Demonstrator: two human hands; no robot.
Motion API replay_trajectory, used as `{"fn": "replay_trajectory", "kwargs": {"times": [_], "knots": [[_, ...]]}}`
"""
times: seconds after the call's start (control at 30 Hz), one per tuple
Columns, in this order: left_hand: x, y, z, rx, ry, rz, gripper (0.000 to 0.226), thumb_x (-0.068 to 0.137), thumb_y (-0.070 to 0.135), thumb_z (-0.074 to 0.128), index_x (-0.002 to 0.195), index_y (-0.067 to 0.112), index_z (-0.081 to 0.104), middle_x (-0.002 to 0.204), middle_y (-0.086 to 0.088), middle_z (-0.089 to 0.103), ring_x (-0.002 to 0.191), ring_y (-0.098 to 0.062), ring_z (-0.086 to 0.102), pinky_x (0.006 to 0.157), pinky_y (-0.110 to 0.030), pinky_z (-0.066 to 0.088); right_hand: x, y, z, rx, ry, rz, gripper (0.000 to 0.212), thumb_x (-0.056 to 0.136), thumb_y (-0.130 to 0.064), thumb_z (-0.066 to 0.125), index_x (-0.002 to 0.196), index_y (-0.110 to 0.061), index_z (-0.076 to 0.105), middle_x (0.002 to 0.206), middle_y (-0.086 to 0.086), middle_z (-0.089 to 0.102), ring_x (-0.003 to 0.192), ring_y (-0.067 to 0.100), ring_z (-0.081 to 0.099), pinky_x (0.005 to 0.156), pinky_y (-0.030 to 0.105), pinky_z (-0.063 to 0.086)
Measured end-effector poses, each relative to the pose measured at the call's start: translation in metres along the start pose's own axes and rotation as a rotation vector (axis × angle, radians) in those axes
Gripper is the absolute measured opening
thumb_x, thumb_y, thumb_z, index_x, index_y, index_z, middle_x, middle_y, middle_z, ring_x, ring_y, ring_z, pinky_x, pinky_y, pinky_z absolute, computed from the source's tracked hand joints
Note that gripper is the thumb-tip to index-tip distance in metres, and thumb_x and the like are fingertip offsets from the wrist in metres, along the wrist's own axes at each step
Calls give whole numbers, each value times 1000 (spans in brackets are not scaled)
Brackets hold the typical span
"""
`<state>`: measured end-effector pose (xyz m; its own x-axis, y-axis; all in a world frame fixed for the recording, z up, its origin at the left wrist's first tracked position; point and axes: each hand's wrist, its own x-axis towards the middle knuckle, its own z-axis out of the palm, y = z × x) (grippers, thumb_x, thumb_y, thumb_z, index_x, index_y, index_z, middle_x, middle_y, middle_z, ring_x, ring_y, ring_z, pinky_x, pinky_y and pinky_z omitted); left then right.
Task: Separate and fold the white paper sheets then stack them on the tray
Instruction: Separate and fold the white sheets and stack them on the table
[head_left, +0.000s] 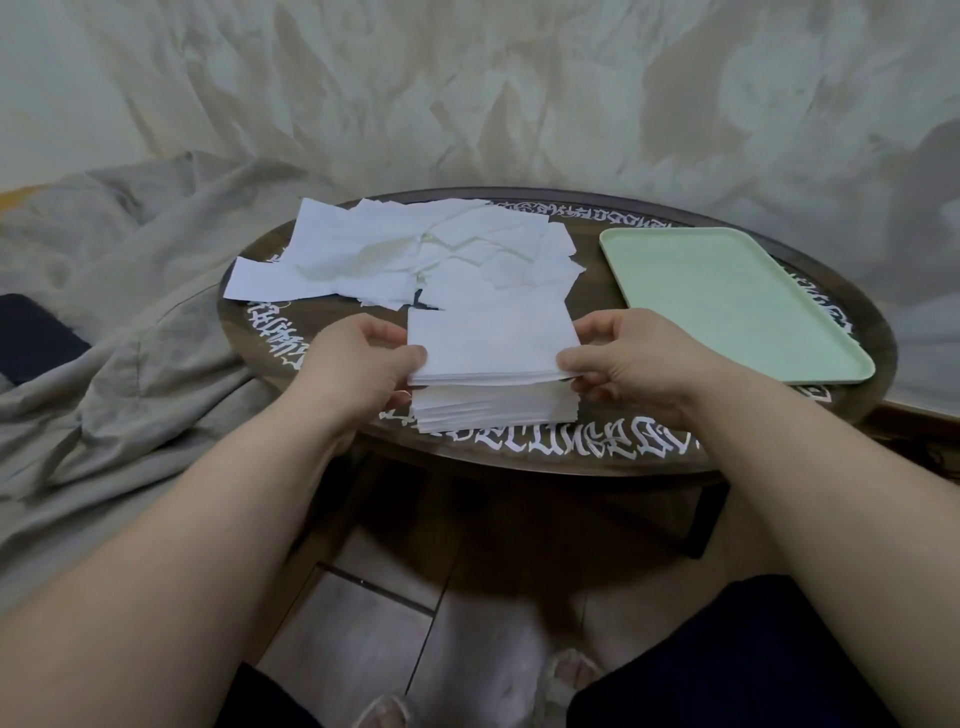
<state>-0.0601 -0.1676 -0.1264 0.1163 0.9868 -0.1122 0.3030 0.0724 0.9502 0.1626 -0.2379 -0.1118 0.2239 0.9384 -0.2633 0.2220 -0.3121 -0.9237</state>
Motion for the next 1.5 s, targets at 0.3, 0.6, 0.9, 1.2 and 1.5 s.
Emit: {"fn": "replay_trajectory", "kwargs": {"times": [0.3,0.6,0.9,1.2,1.5], "knots": [[-1,-6,0,78,-50,-79,15,87,4,67,98,7,58,69,-7,61,40,-6,59,59,-30,55,6,9,0,-34,15,14,15,86,0,63,97,-11,66,75,8,63,53,10,54,52,23,41],[2,-10,-2,301,-59,-14,22,85,13,71,104,12,59,82,-2,69,67,-15,65,65,-32,55,6,14,-4,-5,-1,18,16,85,3,63,95,-10,65,70,6,63,51,11,54,49,22,38],[-9,-6,23,633,-74,648,22,84,24,76,104,17,70,110,3,66,105,-15,59,90,-33,47,6,14,-6,88,-63,12,33,83,8,62,111,-10,62,75,7,63,51,10,51,47,21,36],[-13,-7,33,831,-83,521,34,85,41,71,115,24,67,117,5,67,108,-17,59,88,-29,40,6,21,-9,28,-96,-19,51,82,9,63,127,-11,56,78,10,66,64,16,58,59,28,44],[-16,-5,35,890,-67,562,36,87,38,69,121,26,63,120,7,64,116,-15,57,89,-28,39,8,24,-10,3,-101,-11,66,75,16,61,133,-13,52,76,9,66,73,23,56,60,27,46]]}}
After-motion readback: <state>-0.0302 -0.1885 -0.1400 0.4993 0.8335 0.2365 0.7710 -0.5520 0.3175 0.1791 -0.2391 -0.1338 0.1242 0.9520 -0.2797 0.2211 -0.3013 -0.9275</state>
